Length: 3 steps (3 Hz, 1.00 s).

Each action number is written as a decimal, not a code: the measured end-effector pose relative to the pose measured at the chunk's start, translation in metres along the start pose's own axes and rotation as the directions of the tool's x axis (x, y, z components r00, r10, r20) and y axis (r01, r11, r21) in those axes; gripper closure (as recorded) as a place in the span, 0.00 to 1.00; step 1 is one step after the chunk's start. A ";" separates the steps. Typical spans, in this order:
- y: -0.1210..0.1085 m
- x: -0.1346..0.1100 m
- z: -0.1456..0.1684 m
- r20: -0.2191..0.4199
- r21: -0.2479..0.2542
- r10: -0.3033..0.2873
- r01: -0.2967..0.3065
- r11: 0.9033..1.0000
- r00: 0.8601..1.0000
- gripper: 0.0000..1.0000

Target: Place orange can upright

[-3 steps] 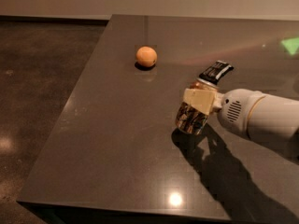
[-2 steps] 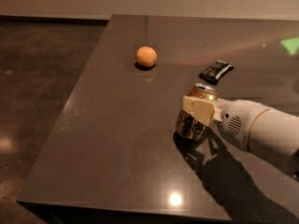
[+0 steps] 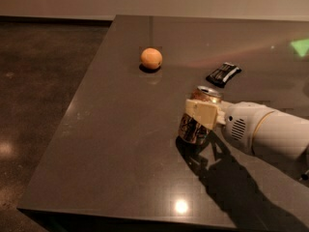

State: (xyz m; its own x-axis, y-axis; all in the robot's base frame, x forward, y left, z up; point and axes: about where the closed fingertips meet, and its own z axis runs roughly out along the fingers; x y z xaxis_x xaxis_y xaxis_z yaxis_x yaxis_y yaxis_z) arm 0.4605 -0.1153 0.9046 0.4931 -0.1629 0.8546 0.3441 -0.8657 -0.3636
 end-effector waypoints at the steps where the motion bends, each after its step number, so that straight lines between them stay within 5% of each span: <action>1: -0.003 0.002 0.001 -0.031 0.026 -0.048 0.049 0.998 0.998 1.00; 2: -0.010 0.006 0.000 -0.099 0.079 -0.141 0.149 0.986 0.985 1.00; 3: -0.020 0.007 0.000 -0.153 0.123 -0.232 0.252 0.960 0.961 1.00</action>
Offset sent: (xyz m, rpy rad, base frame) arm -0.0075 0.0178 0.0239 -0.0748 -0.3449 0.2012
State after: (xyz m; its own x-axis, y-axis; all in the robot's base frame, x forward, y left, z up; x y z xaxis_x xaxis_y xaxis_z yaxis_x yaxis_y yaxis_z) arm 0.4568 -0.0994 0.9185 0.2715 -0.0278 0.9620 0.5528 -0.8138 -0.1795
